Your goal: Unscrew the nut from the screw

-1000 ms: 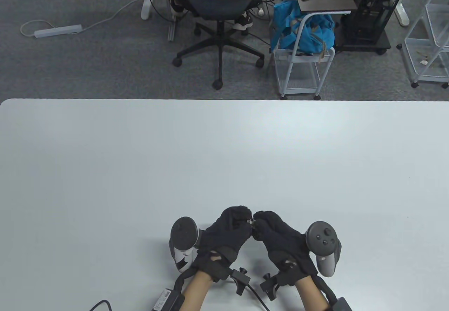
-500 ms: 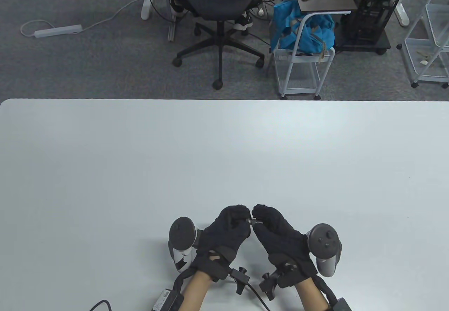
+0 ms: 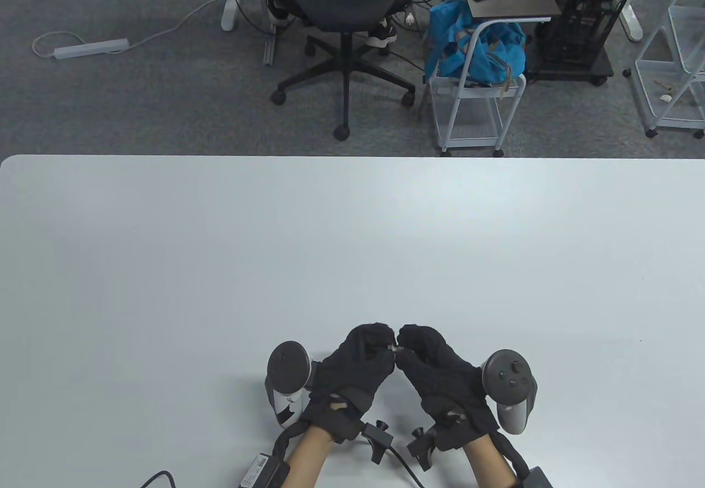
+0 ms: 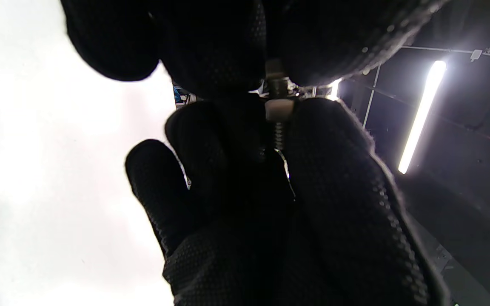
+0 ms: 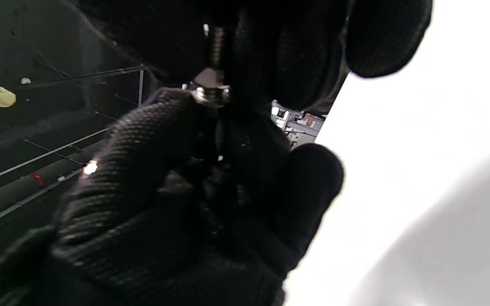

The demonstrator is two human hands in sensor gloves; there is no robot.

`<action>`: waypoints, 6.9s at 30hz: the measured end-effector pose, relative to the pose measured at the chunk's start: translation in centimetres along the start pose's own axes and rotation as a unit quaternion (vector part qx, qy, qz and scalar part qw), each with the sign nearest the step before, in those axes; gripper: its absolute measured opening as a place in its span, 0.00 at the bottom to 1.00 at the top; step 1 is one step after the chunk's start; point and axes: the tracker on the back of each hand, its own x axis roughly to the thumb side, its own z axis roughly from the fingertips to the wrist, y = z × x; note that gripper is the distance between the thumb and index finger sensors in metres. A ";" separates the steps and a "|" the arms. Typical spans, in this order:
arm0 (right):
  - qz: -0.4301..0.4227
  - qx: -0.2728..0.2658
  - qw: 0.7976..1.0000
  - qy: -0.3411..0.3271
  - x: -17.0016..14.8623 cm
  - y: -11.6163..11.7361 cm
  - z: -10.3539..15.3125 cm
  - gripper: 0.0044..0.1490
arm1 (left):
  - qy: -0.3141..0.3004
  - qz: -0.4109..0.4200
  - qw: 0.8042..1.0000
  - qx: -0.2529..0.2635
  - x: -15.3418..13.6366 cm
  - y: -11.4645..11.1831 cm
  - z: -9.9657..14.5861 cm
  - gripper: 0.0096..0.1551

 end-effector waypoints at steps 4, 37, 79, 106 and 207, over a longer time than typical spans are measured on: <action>-0.034 -0.007 0.999 0.008 -0.3 -0.1 0.1 0.35 | 0.000 0.009 1.000 0.006 0.1 0.1 0.1 0.26; 0.020 -0.021 0.999 0.019 -0.4 0.3 0.1 0.35 | -0.004 -0.007 1.000 0.000 0.0 0.0 0.0 0.26; 0.009 -0.007 0.999 0.036 -0.7 0.3 0.3 0.46 | -0.001 0.001 1.000 0.006 -0.1 0.1 0.1 0.26; 0.009 -0.003 0.999 0.052 -1.2 0.2 0.1 0.42 | -0.001 0.002 1.000 0.002 0.0 0.1 0.0 0.26; 0.003 0.031 0.999 -0.011 0.3 0.1 -0.1 0.35 | -0.010 0.001 1.000 0.006 0.0 0.3 -0.1 0.25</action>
